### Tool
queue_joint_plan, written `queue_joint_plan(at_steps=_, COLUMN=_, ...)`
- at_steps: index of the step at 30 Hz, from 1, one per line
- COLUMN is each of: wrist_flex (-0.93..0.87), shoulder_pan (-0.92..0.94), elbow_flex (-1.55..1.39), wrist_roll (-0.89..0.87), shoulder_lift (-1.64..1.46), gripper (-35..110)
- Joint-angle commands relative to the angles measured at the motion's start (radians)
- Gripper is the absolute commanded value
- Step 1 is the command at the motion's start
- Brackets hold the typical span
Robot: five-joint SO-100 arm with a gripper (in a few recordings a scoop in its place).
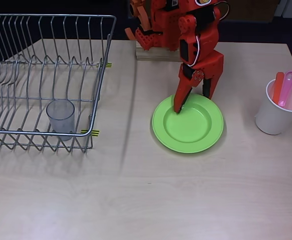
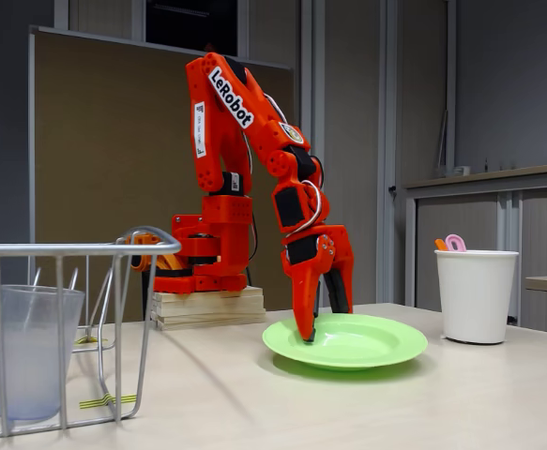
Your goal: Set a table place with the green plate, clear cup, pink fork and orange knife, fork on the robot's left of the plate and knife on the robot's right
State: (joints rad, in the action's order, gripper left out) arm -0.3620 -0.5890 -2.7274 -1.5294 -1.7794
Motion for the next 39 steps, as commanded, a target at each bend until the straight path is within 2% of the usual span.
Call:
queue_joint_plan(at_steps=1, wrist_flex=0.014, shoulder_pan=0.034, elbow_flex=0.031, wrist_roll=0.054, shoulder_lift=0.009, gripper=43)
queue_joint_plan(at_steps=8, wrist_flex=0.029, shoulder_pan=0.046, elbow_flex=0.046, wrist_roll=0.055, shoulder_lift=0.043, gripper=47)
queue_joint_plan(at_steps=16, wrist_flex=-0.032, shoulder_pan=-0.06, elbow_flex=0.058, wrist_roll=-0.067, shoulder_lift=-0.003, gripper=47)
queue_joint_plan(at_steps=21, wrist_flex=-0.052, shoulder_pan=-0.069, elbow_flex=0.078, wrist_roll=-0.058, shoulder_lift=-0.018, gripper=48)
queue_joint_plan(at_steps=26, wrist_flex=-0.181, shoulder_pan=-0.023, elbow_flex=0.166, wrist_roll=0.153, shoulder_lift=-0.1, gripper=51)
queue_joint_plan(at_steps=28, wrist_flex=-0.264, shoulder_pan=0.014, elbow_flex=0.23, wrist_roll=0.285, shoulder_lift=-0.149, gripper=49)
queue_joint_plan(at_steps=32, wrist_flex=-0.454, shoulder_pan=0.106, elbow_flex=0.348, wrist_roll=0.436, shoulder_lift=-0.236, gripper=43)
queue_joint_plan(at_steps=37, wrist_flex=-0.529, shoulder_pan=0.296, elbow_flex=0.437, wrist_roll=0.627, shoulder_lift=-0.302, gripper=35)
queue_joint_plan(at_steps=39, wrist_flex=-0.58, shoulder_pan=0.38, elbow_flex=0.476, wrist_roll=0.629, shoulder_lift=-0.321, gripper=30)
